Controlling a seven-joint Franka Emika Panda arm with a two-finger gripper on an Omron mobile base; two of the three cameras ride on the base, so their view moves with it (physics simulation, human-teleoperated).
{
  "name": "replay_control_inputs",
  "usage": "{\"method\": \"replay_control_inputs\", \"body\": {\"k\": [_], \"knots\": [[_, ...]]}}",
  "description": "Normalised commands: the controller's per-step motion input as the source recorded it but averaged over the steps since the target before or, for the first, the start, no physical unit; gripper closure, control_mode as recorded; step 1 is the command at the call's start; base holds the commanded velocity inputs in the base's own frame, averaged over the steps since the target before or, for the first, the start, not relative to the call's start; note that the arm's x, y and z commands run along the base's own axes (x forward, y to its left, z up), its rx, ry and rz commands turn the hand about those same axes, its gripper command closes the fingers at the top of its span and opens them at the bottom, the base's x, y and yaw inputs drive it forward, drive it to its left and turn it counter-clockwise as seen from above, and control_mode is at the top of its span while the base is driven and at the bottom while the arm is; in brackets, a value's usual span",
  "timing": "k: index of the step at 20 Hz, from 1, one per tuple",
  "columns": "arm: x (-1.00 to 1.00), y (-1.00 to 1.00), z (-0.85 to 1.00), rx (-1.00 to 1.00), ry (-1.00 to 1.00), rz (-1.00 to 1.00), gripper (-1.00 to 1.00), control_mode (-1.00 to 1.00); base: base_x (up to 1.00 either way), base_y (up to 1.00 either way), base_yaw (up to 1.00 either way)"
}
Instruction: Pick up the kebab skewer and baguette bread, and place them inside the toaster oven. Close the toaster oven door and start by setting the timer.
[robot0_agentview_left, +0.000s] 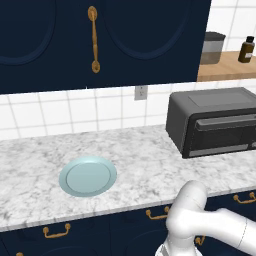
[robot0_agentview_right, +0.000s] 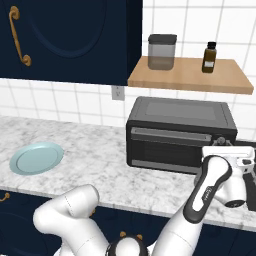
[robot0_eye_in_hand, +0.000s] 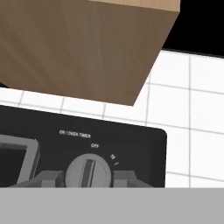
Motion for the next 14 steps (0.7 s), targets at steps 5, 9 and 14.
{"method": "replay_control_inputs", "body": {"k": [5,9,14], "knots": [[0.00,0.00,0.37,0.02,0.01,-0.11,1.00,-1.00,0.00,0.00,0.00],[0.00,0.07,0.37,0.02,0.03,-0.10,1.00,-1.00,0.00,0.00,0.00],[0.00,0.11,0.40,0.02,0.01,0.00,1.00,-1.00,0.00,0.00,0.00]]}}
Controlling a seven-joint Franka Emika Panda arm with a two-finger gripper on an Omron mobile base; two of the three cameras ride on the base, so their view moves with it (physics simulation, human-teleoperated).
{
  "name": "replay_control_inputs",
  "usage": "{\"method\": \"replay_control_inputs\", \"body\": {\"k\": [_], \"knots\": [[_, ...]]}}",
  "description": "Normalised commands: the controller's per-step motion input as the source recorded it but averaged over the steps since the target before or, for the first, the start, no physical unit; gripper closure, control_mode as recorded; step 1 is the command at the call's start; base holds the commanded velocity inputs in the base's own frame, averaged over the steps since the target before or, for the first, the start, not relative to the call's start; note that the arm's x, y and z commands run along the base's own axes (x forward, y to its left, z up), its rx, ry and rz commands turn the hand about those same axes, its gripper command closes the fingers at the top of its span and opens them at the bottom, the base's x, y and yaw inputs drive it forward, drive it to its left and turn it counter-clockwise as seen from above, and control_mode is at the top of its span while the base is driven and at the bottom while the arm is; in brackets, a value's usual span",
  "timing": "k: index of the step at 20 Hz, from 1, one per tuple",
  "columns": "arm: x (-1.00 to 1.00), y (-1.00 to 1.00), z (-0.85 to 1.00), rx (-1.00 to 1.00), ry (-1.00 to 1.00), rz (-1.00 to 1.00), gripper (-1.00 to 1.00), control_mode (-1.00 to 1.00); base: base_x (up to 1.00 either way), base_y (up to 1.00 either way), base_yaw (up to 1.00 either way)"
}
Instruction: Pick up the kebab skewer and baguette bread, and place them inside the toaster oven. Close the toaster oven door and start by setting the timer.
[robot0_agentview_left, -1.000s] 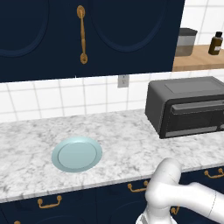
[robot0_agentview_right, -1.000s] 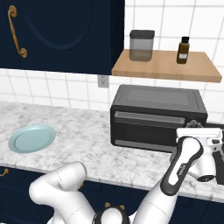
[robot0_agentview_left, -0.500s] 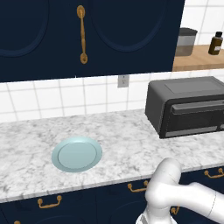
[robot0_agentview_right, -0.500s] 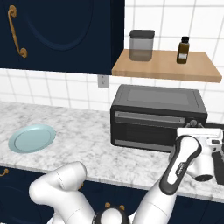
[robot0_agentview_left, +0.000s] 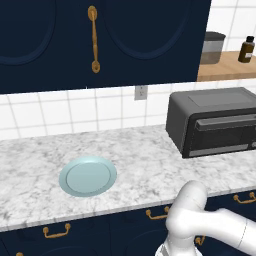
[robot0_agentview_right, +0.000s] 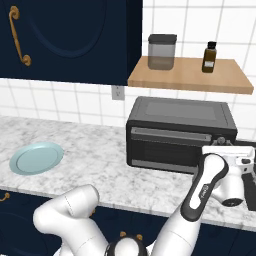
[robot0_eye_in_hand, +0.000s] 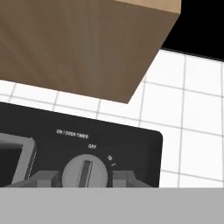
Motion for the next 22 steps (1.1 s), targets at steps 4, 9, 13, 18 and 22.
{"method": "replay_control_inputs", "body": {"k": [4,9,13,18,22], "knots": [[0.00,0.16,0.42,0.05,0.01,0.00,1.00,-1.00,0.00,0.00,0.00],[-0.02,0.15,0.46,0.12,0.01,0.00,1.00,-1.00,0.00,0.00,0.00],[-0.01,0.03,0.60,0.09,0.08,0.00,1.00,-1.00,0.00,0.00,0.00],[-0.15,0.00,0.68,0.08,0.09,0.01,1.00,-1.00,0.00,0.00,0.00],[-0.28,0.00,0.43,0.11,0.07,0.03,1.00,-1.00,0.00,0.00,0.00]]}}
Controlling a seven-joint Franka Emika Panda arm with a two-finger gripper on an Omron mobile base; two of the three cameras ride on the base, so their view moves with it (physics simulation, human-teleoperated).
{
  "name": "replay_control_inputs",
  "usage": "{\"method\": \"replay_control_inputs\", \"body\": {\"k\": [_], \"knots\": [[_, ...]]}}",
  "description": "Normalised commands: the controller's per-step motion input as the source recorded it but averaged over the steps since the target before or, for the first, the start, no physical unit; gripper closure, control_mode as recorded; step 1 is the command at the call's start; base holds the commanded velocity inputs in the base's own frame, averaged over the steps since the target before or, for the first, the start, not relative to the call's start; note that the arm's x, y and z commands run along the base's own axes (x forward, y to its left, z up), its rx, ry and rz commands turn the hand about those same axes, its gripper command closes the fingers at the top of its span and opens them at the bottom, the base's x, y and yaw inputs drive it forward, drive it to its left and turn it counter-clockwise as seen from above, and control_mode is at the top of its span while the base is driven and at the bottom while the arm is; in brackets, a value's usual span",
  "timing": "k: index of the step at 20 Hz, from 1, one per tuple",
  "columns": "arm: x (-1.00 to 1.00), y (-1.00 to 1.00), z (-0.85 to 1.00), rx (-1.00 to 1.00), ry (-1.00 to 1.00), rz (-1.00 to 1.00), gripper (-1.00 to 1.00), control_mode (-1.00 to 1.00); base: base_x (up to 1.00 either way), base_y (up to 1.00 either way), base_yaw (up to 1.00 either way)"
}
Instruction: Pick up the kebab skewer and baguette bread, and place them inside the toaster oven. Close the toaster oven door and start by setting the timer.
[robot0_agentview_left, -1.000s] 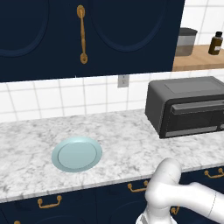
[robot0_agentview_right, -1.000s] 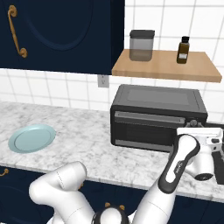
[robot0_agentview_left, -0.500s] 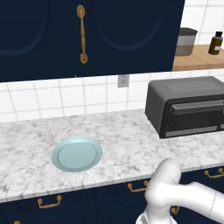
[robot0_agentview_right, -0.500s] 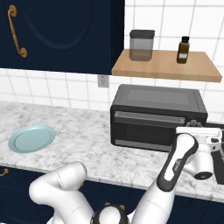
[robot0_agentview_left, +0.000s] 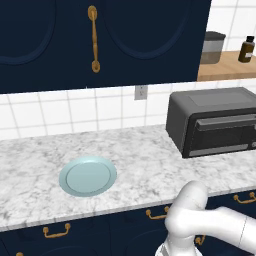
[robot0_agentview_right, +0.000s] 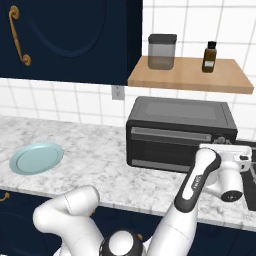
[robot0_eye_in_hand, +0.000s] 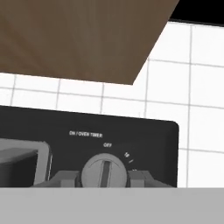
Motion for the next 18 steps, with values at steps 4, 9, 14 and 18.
{"method": "replay_control_inputs", "body": {"k": [4,9,14,18], "knots": [[-0.17,0.00,0.37,0.17,0.06,0.03,1.00,-1.00,0.00,0.00,0.00],[-0.07,0.00,0.42,0.21,0.01,0.08,1.00,-1.00,0.00,0.00,0.00],[-0.07,0.00,0.33,0.22,0.00,0.09,1.00,-1.00,0.00,0.00,0.00],[0.00,0.00,0.17,0.19,0.00,0.10,1.00,-1.00,0.00,0.00,0.00]]}}
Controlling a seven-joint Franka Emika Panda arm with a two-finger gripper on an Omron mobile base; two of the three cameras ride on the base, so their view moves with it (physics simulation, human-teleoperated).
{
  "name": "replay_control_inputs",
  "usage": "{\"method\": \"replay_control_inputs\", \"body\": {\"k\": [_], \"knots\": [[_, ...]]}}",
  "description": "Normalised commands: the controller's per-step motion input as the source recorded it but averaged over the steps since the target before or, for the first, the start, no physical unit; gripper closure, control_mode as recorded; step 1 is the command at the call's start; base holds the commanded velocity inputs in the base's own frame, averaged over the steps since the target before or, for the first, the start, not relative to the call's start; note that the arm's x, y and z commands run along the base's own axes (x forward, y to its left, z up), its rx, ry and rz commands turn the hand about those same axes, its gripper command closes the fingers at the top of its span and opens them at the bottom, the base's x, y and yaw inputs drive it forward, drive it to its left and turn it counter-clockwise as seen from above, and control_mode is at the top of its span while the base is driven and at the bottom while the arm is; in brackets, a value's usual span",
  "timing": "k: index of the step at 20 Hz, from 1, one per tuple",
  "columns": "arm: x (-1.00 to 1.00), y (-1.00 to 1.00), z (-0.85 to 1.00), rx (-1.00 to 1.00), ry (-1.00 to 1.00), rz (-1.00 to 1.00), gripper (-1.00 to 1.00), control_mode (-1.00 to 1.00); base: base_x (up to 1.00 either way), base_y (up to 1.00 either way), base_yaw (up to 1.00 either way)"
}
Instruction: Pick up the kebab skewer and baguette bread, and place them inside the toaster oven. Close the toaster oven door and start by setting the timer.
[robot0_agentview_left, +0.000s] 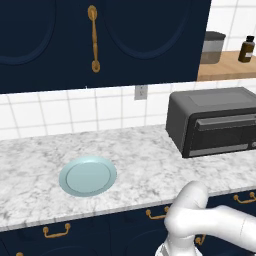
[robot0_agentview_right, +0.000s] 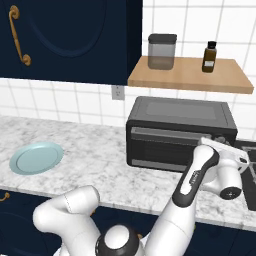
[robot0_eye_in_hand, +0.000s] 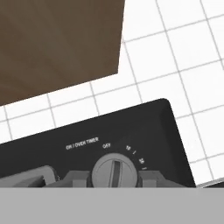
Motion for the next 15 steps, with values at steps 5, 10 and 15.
{"method": "replay_control_inputs", "body": {"k": [5,10,15], "knots": [[-0.01,0.00,0.12,0.19,0.00,0.09,1.00,-1.00,0.00,0.00,0.00],[0.00,0.01,0.10,0.20,0.00,0.07,1.00,-1.00,0.00,0.00,0.00],[0.00,0.08,0.07,0.22,0.00,0.05,1.00,-1.00,0.00,0.00,0.00]]}}
